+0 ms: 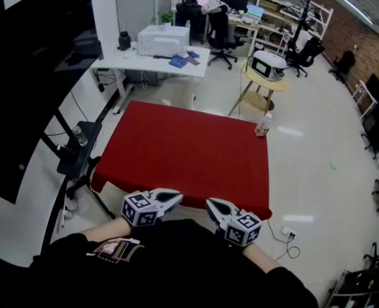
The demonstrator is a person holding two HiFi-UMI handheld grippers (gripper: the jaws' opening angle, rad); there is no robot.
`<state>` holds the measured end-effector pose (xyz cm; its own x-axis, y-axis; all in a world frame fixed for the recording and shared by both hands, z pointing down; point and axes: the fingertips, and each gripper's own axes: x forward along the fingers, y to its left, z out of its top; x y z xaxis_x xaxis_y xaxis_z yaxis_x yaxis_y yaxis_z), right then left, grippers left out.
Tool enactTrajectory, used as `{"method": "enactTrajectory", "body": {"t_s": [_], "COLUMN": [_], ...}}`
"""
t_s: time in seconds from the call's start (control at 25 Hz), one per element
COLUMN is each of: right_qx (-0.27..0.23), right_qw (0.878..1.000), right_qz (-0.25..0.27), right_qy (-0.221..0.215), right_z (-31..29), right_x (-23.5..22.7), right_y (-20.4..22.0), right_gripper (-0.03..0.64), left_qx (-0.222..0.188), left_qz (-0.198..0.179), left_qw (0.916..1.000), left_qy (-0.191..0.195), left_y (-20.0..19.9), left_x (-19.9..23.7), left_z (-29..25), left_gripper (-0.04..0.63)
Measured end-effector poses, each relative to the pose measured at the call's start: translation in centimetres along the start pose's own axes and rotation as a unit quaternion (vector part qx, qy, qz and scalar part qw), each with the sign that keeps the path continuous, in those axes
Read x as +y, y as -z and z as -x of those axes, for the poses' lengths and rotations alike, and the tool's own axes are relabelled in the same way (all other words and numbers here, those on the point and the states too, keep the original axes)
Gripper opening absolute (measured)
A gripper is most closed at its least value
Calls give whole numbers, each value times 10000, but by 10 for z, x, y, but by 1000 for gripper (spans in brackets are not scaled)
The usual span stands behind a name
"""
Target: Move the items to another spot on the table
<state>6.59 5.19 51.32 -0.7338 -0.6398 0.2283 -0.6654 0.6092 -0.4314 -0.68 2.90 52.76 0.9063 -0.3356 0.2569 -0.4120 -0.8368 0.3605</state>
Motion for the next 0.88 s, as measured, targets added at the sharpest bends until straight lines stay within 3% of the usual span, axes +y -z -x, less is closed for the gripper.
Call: {"method": "enactTrajectory", "body": {"t_s": [0.28,0.48,0.64,0.88], "right_qx": [-46,-20,-127,-283], "right_qw": [9997,9984,9964,9880], "right_qz": [111,173,204,454], "right_qy": [201,534,817,1451], "right_z": [54,79,71,25], "right_x": [-41,-79,-111,-168], "right_y": [-11,-10,-22,-59], "right_gripper": [-12,-12,-11,-9], "left_qx": [-23,38,34,-77], "left_qz": [-116,141,42,-284], "left_qw": [9999,9994,9989,9977], "left_qy": [85,328,467,613], "left_y": [-18,-20,-42,-93], "left_x": [-24,-29,-6,69], "left_z": [-57,-100,-116,-125], "left_gripper": [-8,-6,-8,-8]}}
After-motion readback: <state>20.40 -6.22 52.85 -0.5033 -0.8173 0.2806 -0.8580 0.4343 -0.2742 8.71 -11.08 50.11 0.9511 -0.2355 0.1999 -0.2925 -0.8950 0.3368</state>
